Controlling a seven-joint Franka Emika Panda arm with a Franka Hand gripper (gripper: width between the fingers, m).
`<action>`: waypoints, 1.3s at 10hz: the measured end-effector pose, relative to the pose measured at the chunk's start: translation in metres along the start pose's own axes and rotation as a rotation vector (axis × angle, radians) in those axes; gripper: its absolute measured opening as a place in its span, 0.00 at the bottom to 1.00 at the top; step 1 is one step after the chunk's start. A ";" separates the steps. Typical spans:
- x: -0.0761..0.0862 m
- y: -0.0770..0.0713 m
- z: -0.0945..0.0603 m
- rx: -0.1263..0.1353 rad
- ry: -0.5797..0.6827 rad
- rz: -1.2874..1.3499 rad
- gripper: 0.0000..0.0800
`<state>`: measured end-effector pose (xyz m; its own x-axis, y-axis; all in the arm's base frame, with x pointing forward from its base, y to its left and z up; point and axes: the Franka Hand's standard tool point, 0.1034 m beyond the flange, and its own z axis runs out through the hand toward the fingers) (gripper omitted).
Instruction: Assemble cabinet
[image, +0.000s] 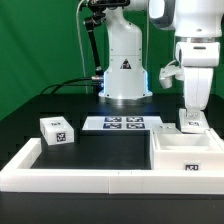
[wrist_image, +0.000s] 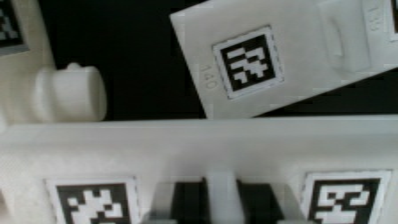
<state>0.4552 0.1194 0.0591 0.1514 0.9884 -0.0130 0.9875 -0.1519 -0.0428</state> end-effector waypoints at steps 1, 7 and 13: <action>0.002 -0.001 0.000 -0.004 0.003 -0.007 0.09; -0.007 0.002 0.004 0.011 -0.001 -0.003 0.09; -0.007 0.002 0.001 0.008 -0.003 -0.024 0.09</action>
Offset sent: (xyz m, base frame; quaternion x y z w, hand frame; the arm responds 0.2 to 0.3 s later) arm -0.0006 -0.0062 -0.0026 -0.0039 0.0089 -0.0236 0.9997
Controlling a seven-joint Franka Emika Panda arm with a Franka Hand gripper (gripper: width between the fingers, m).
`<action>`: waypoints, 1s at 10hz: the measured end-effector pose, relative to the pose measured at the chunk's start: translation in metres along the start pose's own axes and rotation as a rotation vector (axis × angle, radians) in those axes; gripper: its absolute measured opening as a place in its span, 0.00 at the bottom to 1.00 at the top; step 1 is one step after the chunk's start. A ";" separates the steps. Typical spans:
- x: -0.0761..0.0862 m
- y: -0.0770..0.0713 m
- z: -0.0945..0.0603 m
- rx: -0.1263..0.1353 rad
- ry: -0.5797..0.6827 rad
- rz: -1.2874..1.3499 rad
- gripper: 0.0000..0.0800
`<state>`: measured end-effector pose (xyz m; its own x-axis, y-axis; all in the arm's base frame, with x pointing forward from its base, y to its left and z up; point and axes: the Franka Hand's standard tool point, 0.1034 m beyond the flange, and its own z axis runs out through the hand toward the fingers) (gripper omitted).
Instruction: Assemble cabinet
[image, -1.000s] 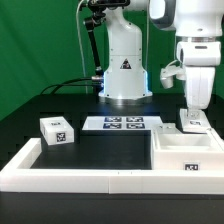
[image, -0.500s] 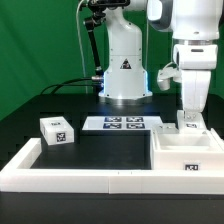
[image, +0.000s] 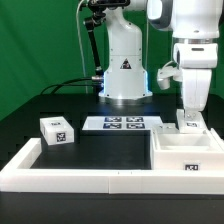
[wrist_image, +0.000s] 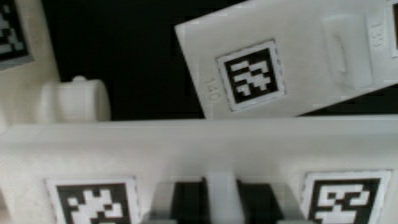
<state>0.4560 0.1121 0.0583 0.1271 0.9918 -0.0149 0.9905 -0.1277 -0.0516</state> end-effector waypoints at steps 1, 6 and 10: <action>0.000 0.000 -0.001 -0.001 0.000 -0.006 0.09; 0.001 0.005 -0.005 -0.010 0.002 -0.006 0.09; 0.001 0.012 -0.007 -0.012 0.002 0.003 0.09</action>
Offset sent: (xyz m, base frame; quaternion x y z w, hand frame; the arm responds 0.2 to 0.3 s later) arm 0.0035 0.0052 0.0100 -0.0034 0.0097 -0.0103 0.9999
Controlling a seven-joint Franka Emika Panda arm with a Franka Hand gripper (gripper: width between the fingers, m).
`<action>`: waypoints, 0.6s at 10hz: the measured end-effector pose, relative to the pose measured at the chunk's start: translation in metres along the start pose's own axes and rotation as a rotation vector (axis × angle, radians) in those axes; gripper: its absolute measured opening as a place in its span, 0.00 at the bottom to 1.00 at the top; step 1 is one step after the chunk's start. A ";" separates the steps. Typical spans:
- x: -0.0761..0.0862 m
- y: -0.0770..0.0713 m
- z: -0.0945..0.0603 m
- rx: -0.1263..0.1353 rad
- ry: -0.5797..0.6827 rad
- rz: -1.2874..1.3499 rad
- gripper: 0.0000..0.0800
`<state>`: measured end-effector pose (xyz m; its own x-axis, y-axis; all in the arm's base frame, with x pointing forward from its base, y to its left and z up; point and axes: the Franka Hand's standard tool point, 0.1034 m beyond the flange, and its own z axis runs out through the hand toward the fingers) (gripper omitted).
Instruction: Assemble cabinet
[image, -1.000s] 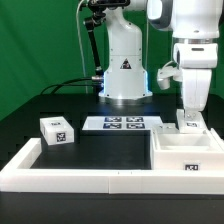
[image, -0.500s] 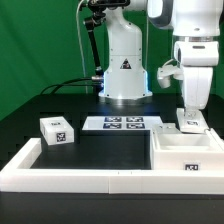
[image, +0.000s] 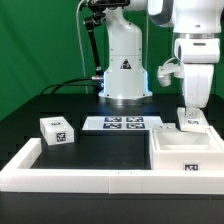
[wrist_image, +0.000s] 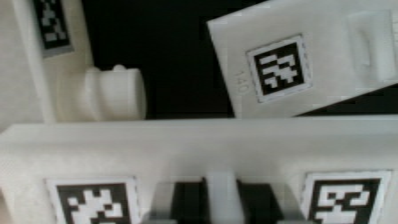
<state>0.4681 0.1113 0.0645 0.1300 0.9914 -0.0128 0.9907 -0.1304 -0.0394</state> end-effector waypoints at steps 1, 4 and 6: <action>0.000 0.000 0.001 0.001 0.000 0.000 0.09; 0.001 0.003 0.008 0.007 0.006 -0.004 0.09; 0.001 0.020 0.008 -0.007 0.016 -0.018 0.09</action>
Offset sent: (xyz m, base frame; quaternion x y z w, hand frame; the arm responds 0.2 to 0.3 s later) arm 0.0079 0.0024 -0.0163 0.0053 0.0059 -0.0369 0.9993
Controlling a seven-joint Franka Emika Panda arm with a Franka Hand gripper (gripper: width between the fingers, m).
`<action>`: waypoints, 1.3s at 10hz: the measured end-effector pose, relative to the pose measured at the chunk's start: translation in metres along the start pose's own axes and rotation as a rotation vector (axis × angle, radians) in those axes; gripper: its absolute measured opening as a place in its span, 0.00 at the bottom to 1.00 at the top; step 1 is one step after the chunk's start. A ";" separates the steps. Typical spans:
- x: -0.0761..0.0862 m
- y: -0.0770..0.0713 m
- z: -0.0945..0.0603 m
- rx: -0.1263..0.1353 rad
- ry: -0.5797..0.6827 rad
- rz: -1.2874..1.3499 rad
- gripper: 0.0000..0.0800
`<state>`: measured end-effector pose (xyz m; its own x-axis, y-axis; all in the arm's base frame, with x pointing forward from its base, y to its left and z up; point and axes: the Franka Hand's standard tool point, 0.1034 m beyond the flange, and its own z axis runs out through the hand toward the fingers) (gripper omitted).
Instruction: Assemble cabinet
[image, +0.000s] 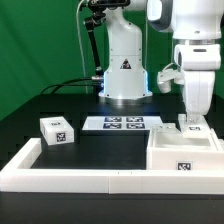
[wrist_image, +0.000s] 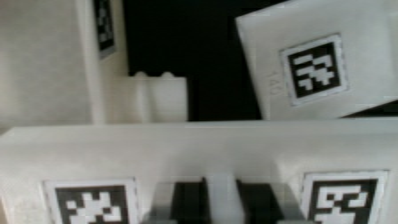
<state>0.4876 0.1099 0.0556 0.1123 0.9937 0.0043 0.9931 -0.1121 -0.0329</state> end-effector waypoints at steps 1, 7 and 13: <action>0.001 0.010 0.000 -0.008 0.006 -0.003 0.09; 0.003 0.030 -0.001 -0.013 0.008 0.002 0.09; 0.003 0.055 -0.002 -0.042 0.022 0.016 0.09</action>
Offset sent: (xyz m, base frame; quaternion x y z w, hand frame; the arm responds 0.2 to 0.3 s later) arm 0.0000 0.0000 0.0000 0.0000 0.0000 0.0000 1.0000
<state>0.5428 0.1062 0.0555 0.1284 0.9914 0.0260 0.9916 -0.1287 0.0085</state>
